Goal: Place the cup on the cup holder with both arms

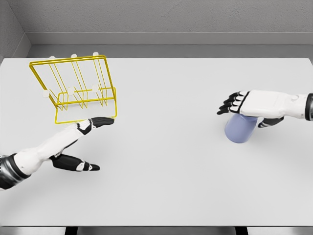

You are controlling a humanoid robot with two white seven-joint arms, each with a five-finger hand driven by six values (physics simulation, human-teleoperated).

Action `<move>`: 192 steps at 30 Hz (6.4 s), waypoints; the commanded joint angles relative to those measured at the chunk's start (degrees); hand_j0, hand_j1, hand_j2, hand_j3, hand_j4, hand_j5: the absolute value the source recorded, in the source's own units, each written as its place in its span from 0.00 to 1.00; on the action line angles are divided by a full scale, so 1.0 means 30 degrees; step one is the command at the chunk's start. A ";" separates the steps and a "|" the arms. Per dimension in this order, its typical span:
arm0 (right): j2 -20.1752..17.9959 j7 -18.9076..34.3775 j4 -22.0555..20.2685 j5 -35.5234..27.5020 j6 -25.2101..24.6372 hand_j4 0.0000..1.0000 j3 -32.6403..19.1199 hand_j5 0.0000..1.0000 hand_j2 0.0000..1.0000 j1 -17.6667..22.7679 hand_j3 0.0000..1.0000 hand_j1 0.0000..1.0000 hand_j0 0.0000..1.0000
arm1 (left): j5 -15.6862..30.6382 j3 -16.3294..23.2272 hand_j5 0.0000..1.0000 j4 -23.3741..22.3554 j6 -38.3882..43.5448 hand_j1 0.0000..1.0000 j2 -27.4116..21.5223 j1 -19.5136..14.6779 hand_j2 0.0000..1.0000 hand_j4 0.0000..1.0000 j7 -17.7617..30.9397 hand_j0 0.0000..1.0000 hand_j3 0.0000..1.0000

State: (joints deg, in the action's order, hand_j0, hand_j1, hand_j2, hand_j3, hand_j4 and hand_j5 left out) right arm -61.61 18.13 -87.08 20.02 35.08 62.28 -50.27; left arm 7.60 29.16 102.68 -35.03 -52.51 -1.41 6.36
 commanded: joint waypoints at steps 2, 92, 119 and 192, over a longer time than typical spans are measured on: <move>0.0117 -0.0007 0.0141 0.0036 -0.0028 1.00 0.0216 1.00 1.00 0.0000 1.00 1.00 1.00 | 0.2182 0.0913 1.00 0.0137 0.0011 1.00 -0.0310 0.0000 1.00 1.00 0.0136 1.00 1.00; 0.7178 0.3245 -0.4517 0.1706 -0.0028 0.50 -0.0780 0.50 0.50 -0.0645 0.50 0.50 0.50 | 0.8921 0.4165 1.00 -0.2470 0.7225 1.00 0.4114 -0.2813 1.00 1.00 0.0898 1.00 1.00; 0.5449 0.3069 -0.3843 -0.0607 -0.0028 1.00 -0.6286 1.00 1.00 0.0497 1.00 1.00 1.00 | 0.8921 0.4107 1.00 -0.2528 0.7225 1.00 0.4114 -0.2959 1.00 1.00 0.0898 1.00 1.00; 0.6973 0.3187 0.2690 -0.3011 -0.0028 1.00 -1.9735 1.00 1.00 1.1777 1.00 1.00 1.00 | 0.8775 0.6656 1.00 -0.3144 0.6609 1.00 0.7454 -0.5303 1.00 1.00 0.0752 1.00 1.00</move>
State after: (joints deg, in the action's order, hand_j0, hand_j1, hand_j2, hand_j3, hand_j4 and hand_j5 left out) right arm -40.84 27.72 -79.20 11.49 35.14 3.39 -14.94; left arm 33.79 49.03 93.40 -15.11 -30.45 -17.31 8.60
